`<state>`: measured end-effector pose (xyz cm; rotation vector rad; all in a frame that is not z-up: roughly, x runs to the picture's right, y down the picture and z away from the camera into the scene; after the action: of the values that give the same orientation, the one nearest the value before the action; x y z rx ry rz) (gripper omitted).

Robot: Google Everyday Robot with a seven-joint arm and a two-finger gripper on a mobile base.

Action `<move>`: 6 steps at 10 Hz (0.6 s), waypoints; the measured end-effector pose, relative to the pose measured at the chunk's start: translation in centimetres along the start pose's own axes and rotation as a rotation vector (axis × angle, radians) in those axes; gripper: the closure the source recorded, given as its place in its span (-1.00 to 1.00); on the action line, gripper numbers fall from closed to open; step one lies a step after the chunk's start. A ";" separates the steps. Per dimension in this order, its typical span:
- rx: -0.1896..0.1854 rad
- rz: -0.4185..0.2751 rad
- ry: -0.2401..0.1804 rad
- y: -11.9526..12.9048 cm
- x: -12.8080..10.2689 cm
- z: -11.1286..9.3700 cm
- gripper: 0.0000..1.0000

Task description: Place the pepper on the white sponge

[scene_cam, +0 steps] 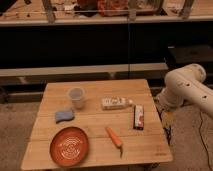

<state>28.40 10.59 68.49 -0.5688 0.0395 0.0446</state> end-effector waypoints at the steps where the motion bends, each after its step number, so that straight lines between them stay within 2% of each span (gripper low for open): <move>1: 0.000 0.000 0.000 0.0 0.0 0.0 -0.60; 6: 0.002 0.000 0.001 0.0 0.0 -0.1 -0.60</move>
<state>28.42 10.50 68.40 -0.5671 0.0406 0.0442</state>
